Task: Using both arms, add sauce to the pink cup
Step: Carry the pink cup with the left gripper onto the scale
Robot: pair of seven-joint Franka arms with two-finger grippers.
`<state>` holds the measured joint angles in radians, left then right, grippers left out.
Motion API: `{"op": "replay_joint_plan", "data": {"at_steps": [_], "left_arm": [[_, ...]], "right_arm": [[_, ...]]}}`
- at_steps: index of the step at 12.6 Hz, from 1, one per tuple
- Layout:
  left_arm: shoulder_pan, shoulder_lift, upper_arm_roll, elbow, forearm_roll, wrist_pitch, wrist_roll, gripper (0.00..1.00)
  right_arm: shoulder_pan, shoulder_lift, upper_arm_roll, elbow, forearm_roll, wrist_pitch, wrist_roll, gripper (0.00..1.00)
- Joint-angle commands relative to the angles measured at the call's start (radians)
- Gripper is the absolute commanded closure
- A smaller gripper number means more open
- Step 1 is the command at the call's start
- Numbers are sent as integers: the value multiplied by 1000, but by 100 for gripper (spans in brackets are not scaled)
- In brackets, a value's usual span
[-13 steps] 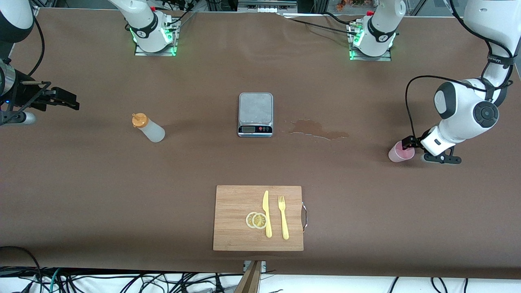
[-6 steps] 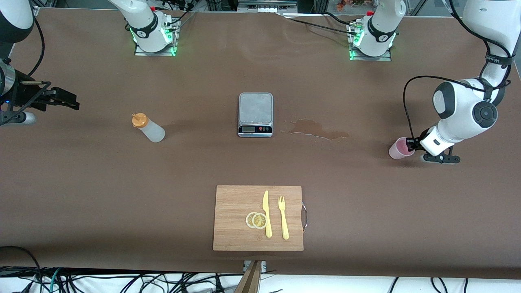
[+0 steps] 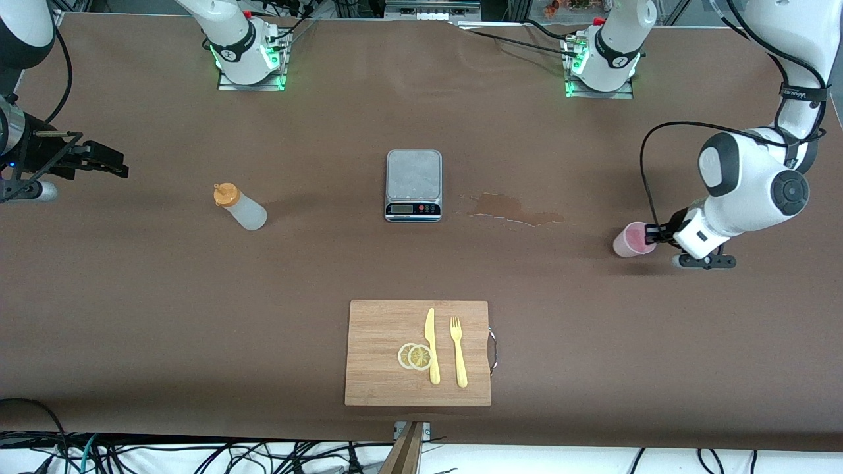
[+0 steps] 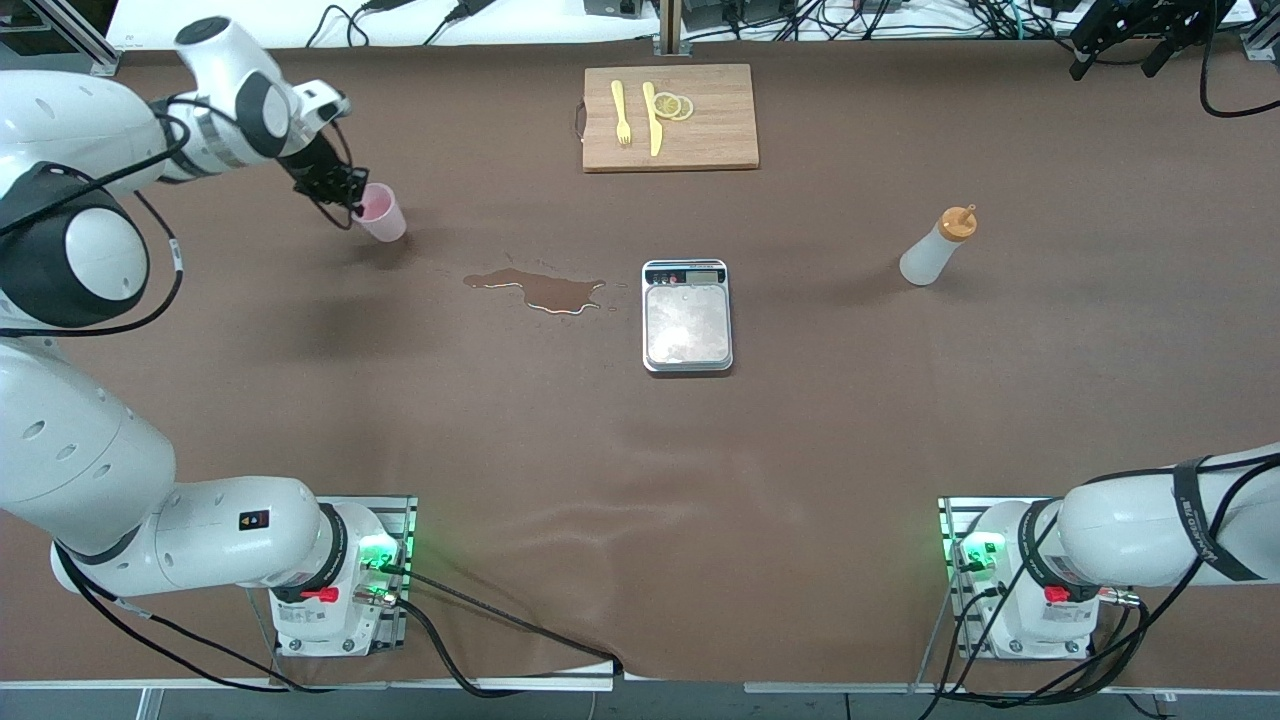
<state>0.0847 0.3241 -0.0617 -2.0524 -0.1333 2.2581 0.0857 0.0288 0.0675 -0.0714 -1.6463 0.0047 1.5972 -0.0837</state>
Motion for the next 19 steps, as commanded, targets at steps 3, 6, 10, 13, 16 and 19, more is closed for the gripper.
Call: {"op": "replay_joint_plan", "data": {"at_steps": [3,6,10,13,16,19], "left_arm": [[-271,-46,-4,57,-95,-51,-287,100],[-457,-48,-4,87,-98,-49,-440,100],[-673,-48,-4,94,-121,-22,-722,100],[-779,-39,-3,89,-117,24,-869,100],[-859,-5,-3,90,-106,79,-903,100],[-893,39,-1,90,-106,147,-908,100]], "right_arm": [[-4,5,4,19,14,-6,10,0],[-4,5,4,19,14,-5,10,0],[-4,5,4,19,14,-6,10,0],[-4,5,4,19,14,-5,10,0],[-4,5,4,19,14,-5,12,0],[-4,5,4,19,14,-6,10,0]]}}
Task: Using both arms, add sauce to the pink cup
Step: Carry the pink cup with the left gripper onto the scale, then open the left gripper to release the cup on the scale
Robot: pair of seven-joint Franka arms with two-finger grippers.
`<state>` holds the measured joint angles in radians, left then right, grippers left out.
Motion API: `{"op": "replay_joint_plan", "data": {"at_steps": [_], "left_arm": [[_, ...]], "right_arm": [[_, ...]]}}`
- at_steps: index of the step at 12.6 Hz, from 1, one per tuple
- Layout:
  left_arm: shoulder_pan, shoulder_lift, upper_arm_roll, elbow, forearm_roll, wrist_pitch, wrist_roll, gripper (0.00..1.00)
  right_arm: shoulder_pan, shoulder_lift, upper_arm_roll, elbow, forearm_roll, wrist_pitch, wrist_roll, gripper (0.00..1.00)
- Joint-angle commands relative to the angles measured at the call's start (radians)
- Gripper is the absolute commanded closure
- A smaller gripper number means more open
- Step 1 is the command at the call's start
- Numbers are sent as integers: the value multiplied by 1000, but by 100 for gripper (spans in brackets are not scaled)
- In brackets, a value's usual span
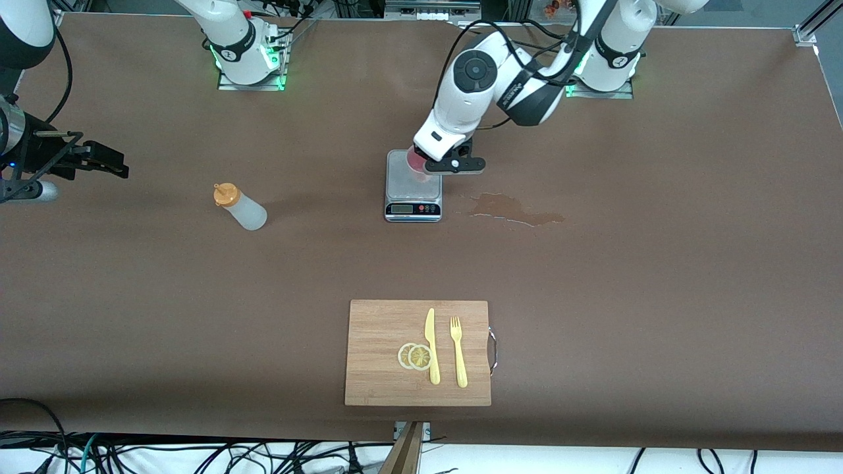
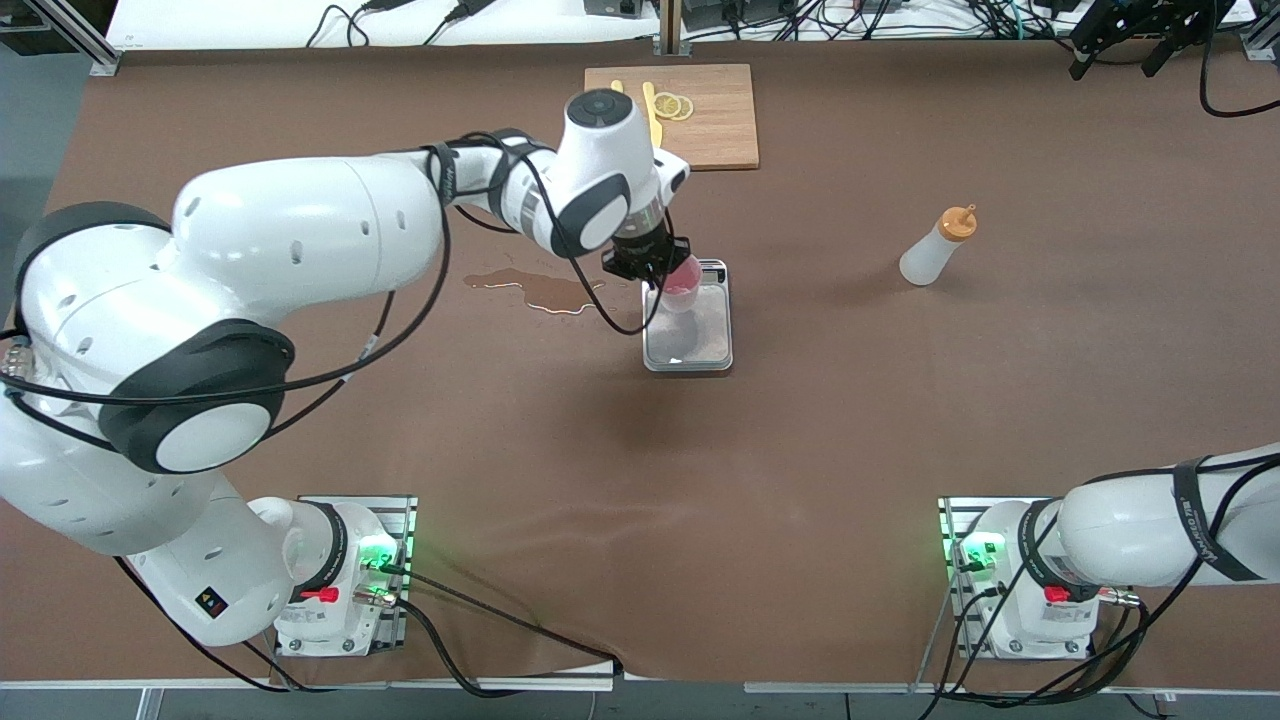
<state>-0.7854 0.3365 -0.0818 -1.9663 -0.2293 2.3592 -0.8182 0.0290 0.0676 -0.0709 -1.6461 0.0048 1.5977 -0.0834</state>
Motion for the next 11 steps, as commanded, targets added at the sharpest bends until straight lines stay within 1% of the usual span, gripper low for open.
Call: {"op": "replay_joint_plan", "data": {"at_steps": [1,9,10,11], "left_arm": [[-31,41,19,4,-8,57,-4,100],[-40,84,27,6,-8,80,13,100],[-38,88,27,6,-10,80,11,89],[-37,88,31,7,-12,80,10,49]], "right_arm": [[-4,5,3,19,14,-5,11,0],[-4,5,3,19,14,-7,10,0],[-4,5,5,19,14,-7,10,0],[-4,5,3,19,14,-7,10,0]]}}
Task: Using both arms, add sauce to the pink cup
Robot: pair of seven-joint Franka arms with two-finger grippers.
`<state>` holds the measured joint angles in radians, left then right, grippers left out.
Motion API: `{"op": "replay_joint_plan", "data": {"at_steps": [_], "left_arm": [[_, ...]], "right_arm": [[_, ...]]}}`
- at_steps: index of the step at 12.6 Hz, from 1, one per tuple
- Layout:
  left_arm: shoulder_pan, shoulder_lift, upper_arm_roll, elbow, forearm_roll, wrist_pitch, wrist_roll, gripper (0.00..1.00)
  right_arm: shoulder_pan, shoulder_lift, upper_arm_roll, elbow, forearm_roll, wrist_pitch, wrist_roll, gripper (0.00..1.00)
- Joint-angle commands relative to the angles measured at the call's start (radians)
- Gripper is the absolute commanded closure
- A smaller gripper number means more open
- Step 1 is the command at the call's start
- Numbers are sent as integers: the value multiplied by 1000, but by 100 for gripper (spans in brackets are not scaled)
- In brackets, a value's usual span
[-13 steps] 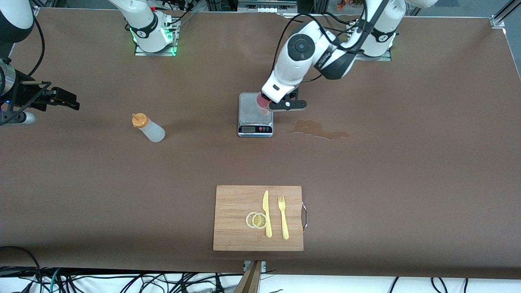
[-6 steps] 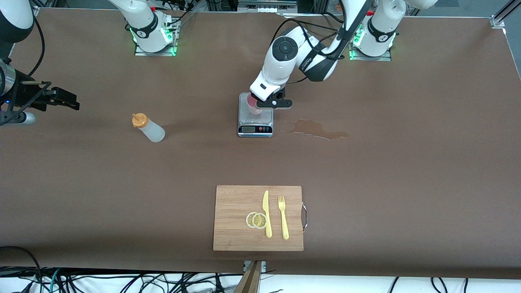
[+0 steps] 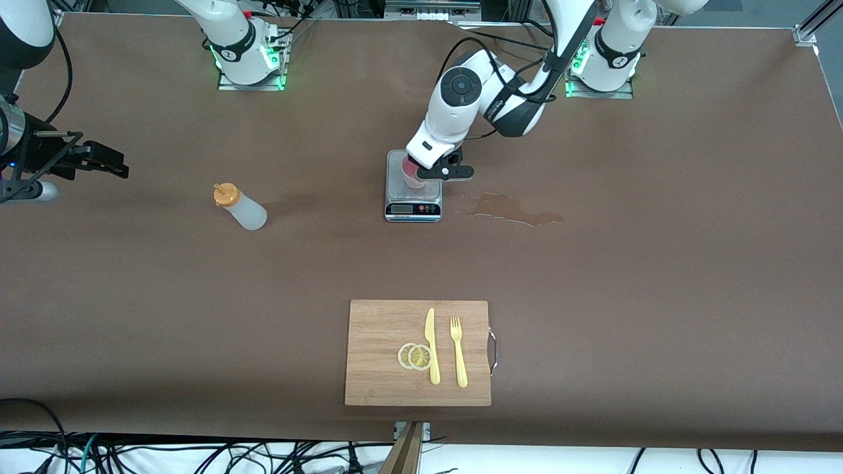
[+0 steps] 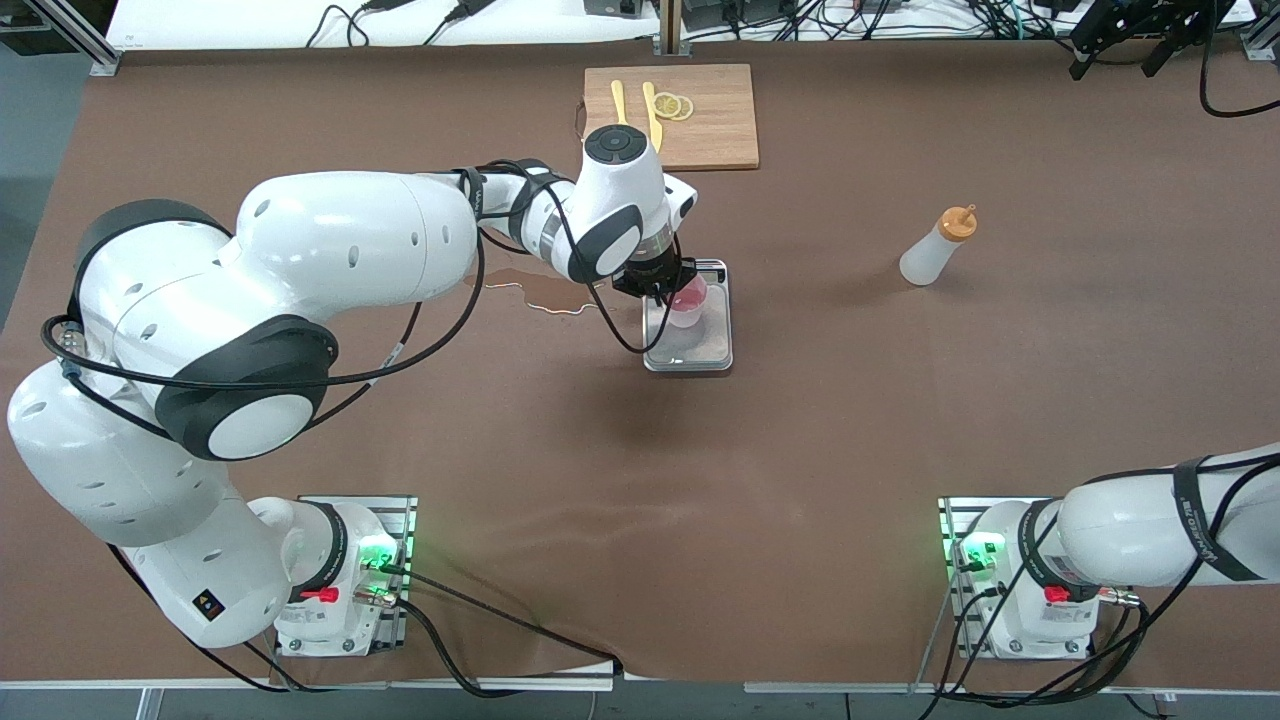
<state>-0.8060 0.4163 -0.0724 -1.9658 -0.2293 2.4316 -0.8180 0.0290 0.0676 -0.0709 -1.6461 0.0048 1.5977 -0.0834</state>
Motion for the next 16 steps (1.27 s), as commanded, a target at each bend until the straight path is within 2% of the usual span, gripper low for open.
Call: {"op": "replay_joint_plan", "data": {"at_steps": [1,2,4,8,11,13,14,16], "left_arm": [[-15,3,26,8,-15,6,4,18],[-13,-7,26,10,-19,6,-3,0],[-7,-28,26,60,-25,-64,-6,0],[34,-42,43,218,-53,-305,3,0],[125,-44,101,402,-44,-541,110,0],[152,-54,176,490,-38,-649,183,0],[186,-69,201,496,-38,-673,235,0],[279,-96,203,496,-36,-689,348,0]], "right_arm": [[-6,5,3,19,14,-7,10,0],[-4,5,3,19,14,-7,10,0],[-6,5,3,19,14,-7,10,0],[-6,5,3,19,14,-7,10,0],[-4,5,3,19,14,-7,10,0],[-6,5,3,19,14,-7,10,0],[-6,5,3,19,14,-7,10,0],[-4,5,3,19,14,-7,10,0]]}}
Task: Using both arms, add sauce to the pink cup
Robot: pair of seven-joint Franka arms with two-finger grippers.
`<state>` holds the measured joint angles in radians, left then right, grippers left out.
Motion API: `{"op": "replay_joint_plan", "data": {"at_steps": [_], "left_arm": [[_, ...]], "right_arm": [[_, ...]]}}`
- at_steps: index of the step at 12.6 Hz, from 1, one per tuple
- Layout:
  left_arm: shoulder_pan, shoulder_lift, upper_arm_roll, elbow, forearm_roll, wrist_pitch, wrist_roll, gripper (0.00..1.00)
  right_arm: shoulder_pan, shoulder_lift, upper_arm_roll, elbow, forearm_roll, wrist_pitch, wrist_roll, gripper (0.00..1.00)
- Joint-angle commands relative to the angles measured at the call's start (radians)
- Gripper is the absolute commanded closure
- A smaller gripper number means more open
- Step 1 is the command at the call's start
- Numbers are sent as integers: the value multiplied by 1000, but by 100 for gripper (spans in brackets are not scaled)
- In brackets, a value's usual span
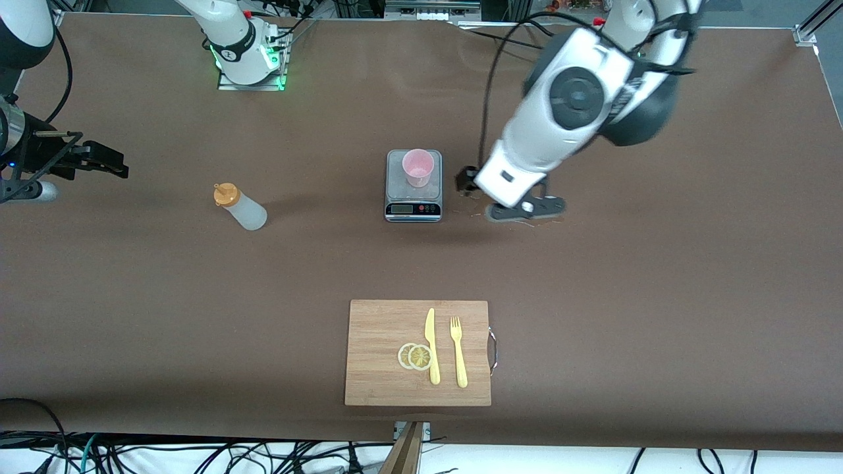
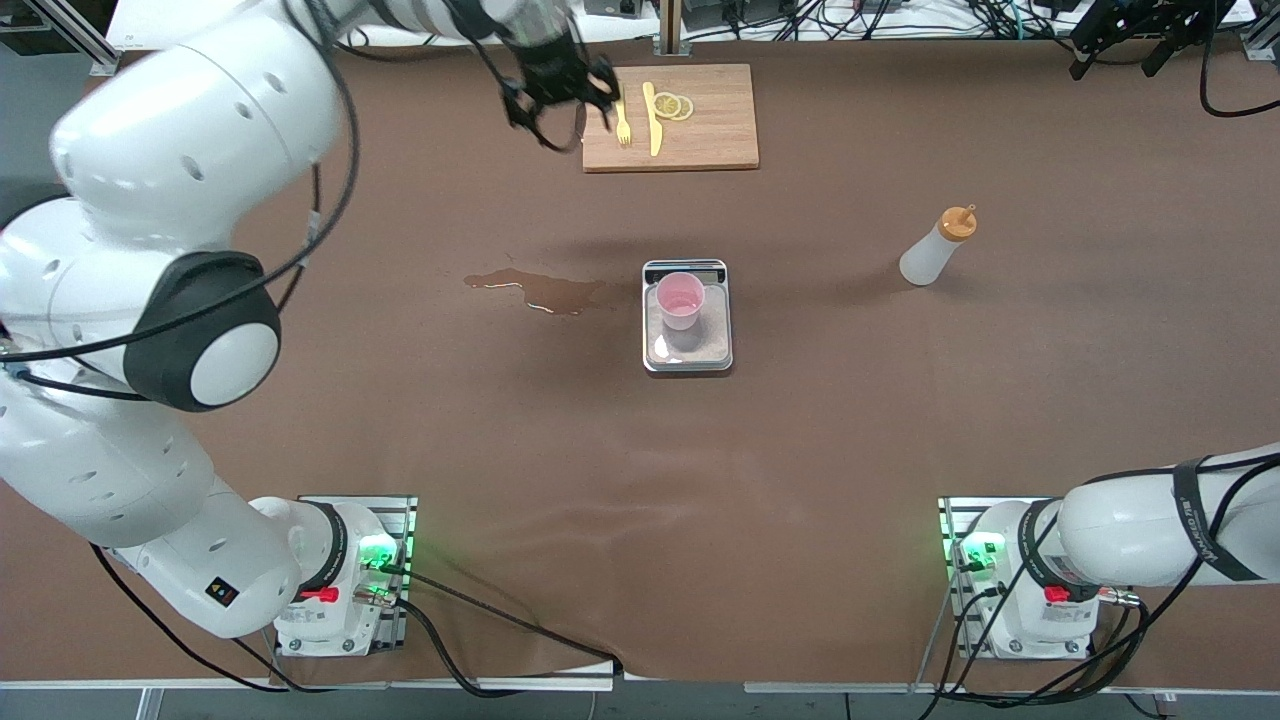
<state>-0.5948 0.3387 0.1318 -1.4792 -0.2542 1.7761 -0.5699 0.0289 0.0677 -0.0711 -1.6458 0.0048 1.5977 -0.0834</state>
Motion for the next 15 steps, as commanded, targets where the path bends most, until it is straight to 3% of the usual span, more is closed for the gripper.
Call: {"op": "replay_joint_plan", "data": {"at_steps": [1,7,10,13,15], "left_arm": [[114,-29,0,10,-4,-46,142,0],[366,-112,-9,11,90,-138,387,0],[554,-129,-121,13,114,-155,465,0],[596,-156,-150,11,178,-191,522,0],[615,-170,-150,-1,179,-204,527,0]], "right_arm": [[-4,4,4,18,14,-7,10,0],[-3,4,7,18,15,-12,11,0],[-1,10,10,18,18,-10,5,0],[-4,50,10,15,18,-15,-37,0],[-7,69,10,9,21,-18,-215,0]]}}
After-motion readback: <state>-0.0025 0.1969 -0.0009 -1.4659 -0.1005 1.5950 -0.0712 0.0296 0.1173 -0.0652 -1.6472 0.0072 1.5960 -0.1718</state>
